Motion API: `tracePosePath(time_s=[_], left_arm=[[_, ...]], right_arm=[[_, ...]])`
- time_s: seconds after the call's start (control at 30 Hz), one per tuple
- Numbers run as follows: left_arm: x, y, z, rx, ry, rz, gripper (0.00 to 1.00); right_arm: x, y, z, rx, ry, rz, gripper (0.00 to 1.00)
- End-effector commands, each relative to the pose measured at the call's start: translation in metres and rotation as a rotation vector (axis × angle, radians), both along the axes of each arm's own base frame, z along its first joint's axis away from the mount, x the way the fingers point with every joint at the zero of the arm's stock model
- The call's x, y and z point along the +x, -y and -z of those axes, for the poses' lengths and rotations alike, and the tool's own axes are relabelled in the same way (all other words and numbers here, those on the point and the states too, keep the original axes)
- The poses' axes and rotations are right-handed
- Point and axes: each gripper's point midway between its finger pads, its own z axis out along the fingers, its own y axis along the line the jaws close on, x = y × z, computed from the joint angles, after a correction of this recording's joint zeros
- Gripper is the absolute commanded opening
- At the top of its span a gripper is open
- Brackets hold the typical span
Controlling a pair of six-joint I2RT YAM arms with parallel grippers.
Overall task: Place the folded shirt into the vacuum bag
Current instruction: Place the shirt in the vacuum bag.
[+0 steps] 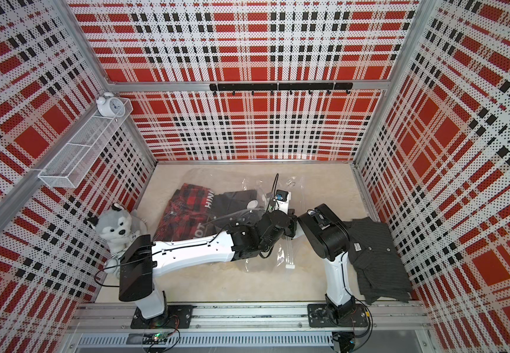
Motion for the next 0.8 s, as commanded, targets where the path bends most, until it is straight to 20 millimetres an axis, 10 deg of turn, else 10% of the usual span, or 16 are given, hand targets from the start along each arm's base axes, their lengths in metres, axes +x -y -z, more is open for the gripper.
tracePosePath(time_s=[0.0,0.37,0.77], left_arm=[[-0.014,0.014,-0.029,-0.086,0.027,0.069,0.00],[-0.011,0.010,-0.030,-0.091,0.031,0.055,0.00],[0.001,-0.009,-0.024,-0.102,0.024,0.019,0.00]], right_arm=[[-0.009,-0.017,0.003,0.045,-0.016,0.025,0.06],[-0.023,-0.051,0.010,0.059,-0.062,0.001,0.11],[-0.044,0.020,0.003,-0.203,-0.009,0.037,0.61]])
